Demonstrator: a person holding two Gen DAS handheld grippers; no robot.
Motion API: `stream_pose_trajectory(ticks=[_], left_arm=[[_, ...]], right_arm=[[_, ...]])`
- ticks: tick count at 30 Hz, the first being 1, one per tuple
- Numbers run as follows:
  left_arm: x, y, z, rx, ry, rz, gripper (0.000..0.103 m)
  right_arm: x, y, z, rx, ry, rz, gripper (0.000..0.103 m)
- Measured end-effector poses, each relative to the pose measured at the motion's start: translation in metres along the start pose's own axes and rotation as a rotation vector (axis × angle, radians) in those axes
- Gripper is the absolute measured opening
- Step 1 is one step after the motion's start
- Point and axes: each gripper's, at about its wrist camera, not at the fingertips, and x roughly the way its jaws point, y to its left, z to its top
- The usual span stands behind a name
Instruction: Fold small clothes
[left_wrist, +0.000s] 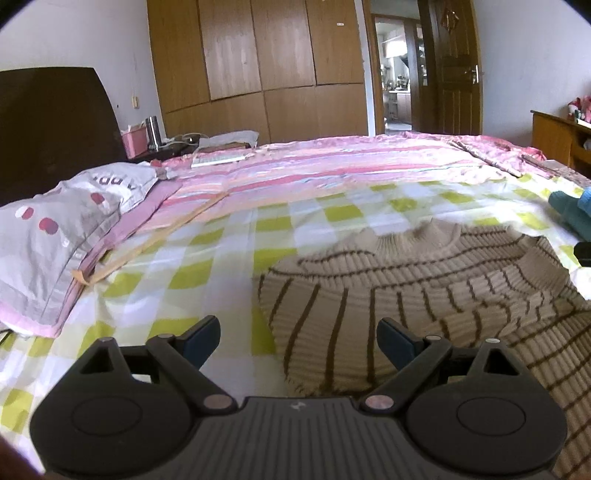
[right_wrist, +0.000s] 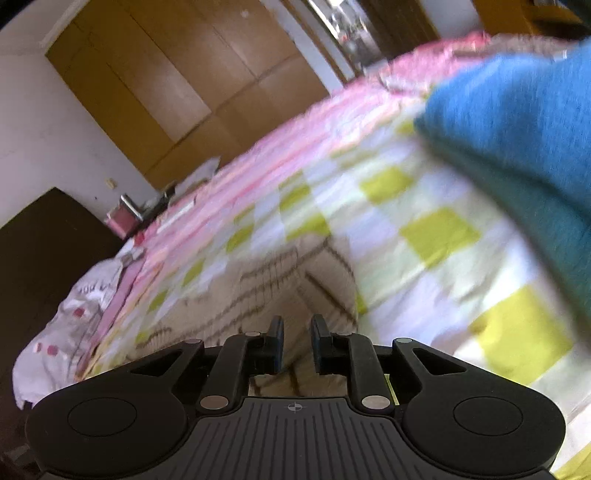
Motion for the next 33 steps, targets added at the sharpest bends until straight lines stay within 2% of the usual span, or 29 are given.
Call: stream_pose_trajectory(ticks=[6,11,13,18,19,25,30,33], left_arm=[[0.024,-0.010,0.005,0.008,0.020,0.014,0.097],[0.045,-0.010,-0.012,0.042,0.114,0.059,0.098],[0.044,-0.005,-0.019,0.026,0.113,0.043,0.098],[0.038,0.000,-0.015,0.003,0.106,0.044,0.099],[0.034,0.000,-0.012,0.002,0.093,0.043,0.099],[0.025,-0.007,0.006,-0.026,0.026,0.004,0.099],[0.046,-0.021,0.003,0.017,0.080,0.014,0.099],[0.053,-0.020,-0.009,0.023,0.124,0.033,0.099]], right_arm=[[0.021,0.038,-0.001,-0.166,0.030,0.041,0.018],[0.043,0.034,-0.008,-0.197,0.136,0.013,0.018],[0.049,0.027,-0.014,-0.214,0.164,-0.026,0.015],[0.043,0.024,-0.014,-0.200,0.162,-0.013,0.015],[0.043,0.027,-0.013,-0.201,0.158,-0.010,0.018],[0.038,0.053,-0.009,-0.238,0.132,0.064,0.018],[0.055,0.075,-0.027,-0.319,0.201,0.092,0.018],[0.062,0.074,-0.037,-0.342,0.231,0.063,0.017]])
